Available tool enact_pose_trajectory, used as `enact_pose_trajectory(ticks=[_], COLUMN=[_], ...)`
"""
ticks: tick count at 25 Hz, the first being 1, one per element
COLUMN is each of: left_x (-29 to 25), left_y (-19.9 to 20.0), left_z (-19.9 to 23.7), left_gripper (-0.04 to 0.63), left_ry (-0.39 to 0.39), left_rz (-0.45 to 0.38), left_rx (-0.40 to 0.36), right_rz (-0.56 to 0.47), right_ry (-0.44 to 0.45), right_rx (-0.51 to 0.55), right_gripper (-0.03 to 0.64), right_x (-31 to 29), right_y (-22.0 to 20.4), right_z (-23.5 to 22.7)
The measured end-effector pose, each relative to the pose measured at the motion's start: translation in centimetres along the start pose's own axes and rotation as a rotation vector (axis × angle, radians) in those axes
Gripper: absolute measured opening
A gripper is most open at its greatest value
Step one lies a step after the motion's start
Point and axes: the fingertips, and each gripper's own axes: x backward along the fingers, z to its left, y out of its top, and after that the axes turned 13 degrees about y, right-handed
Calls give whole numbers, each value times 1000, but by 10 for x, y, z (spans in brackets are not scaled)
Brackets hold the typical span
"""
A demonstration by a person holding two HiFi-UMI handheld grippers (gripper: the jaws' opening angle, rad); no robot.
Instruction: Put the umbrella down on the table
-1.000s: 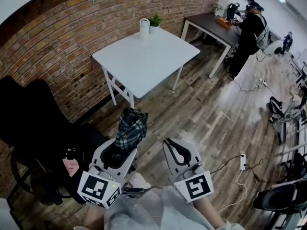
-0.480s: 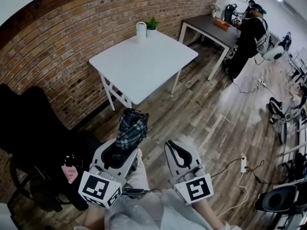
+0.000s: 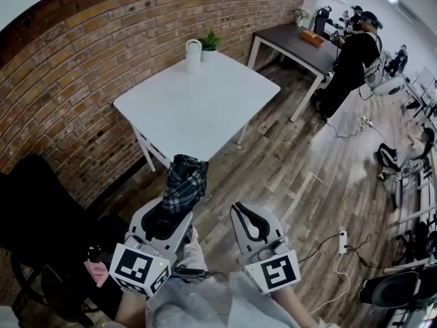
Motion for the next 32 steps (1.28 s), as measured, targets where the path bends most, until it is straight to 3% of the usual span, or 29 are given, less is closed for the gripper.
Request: enact_pose_trajectory(ticks=[14,23,32], left_x=[-153,-202,-234], left_y=[43,38,35], left_z=[108,156,172], left_gripper=[229,229,230], left_ry=[-3,1,12], left_rz=[4,39,64], left_rx=[-9,17,26], right_rz=[26,47,65], right_ry=[12,25,28], right_rx=[18,0,-24], right_gripper=[55,55,55], right_x=[-158,-218,-239], right_y=[13,2,-7], right_z=[-110,-138,-159])
